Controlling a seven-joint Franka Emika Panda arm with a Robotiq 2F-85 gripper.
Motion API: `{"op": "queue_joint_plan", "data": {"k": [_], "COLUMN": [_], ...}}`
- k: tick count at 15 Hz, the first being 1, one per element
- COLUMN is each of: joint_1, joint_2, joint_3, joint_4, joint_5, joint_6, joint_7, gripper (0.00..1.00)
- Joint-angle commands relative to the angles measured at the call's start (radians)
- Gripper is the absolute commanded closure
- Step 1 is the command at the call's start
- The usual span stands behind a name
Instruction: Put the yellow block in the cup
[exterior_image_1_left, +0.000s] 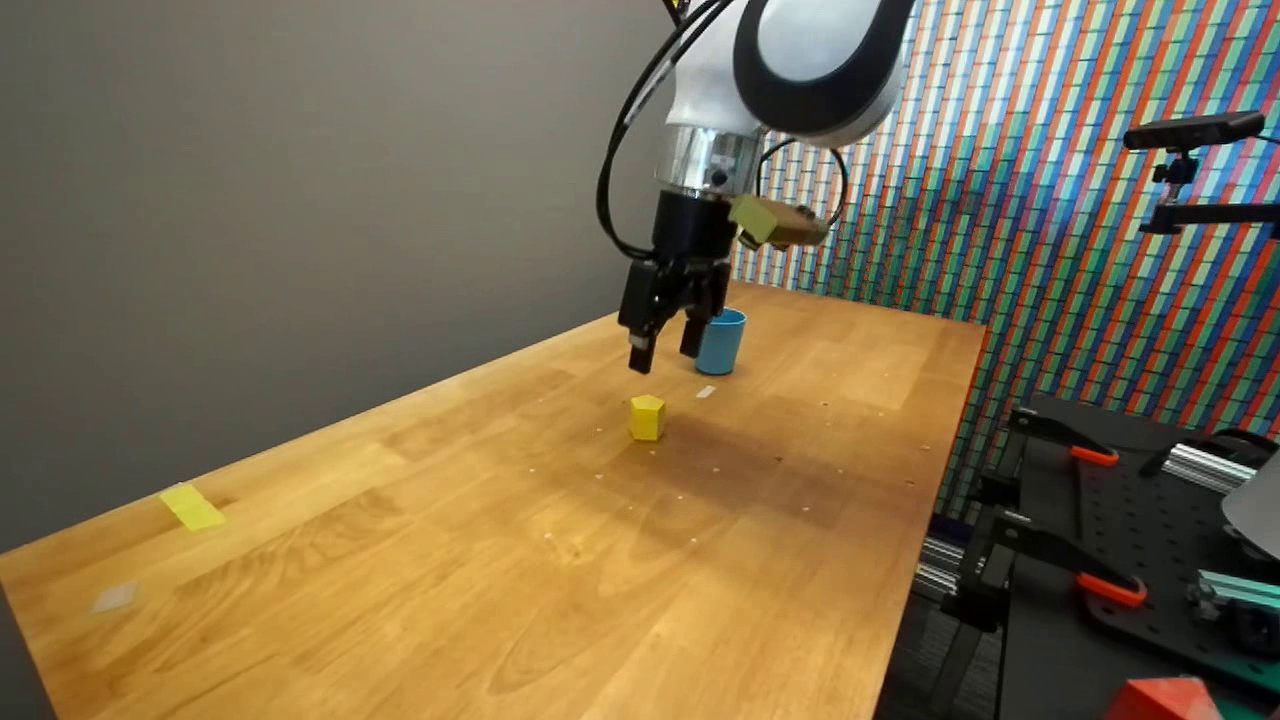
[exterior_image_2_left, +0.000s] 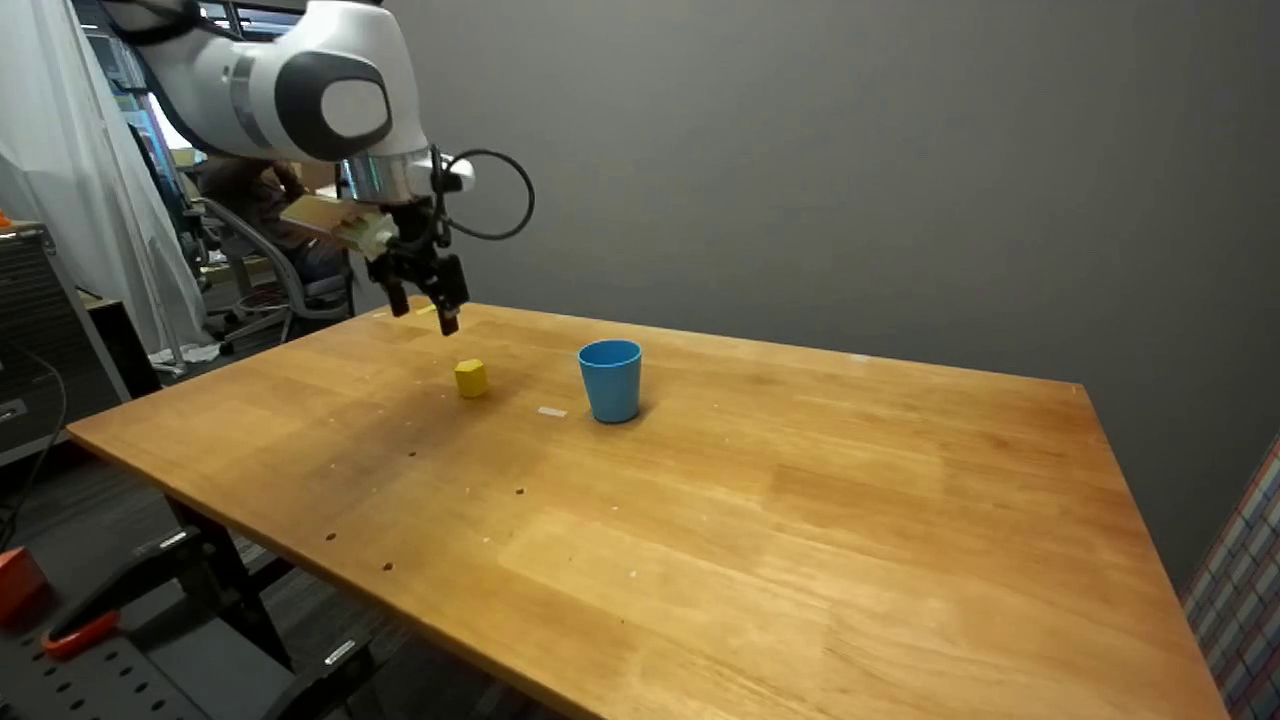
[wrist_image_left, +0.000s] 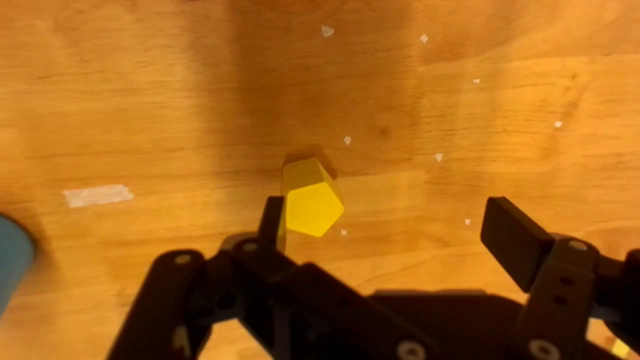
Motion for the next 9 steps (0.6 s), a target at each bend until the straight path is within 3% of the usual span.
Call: {"op": "queue_joint_plan", "data": {"k": [1,6,9], "joint_1": [0.017,0.187,0.221], "joint_2": [0.19,0.254,0.253], "joint_3": [-0.024,-0.236,-0.277], "joint_4": [0.178,0.269,0.282], "joint_5": [0.015,-0.162,-0.186], "joint_6": [-0.019,-0.041,-0.064], "joint_7": [-0.049,0.15,0.211], "gripper": [0.0,0.0,0.0]}}
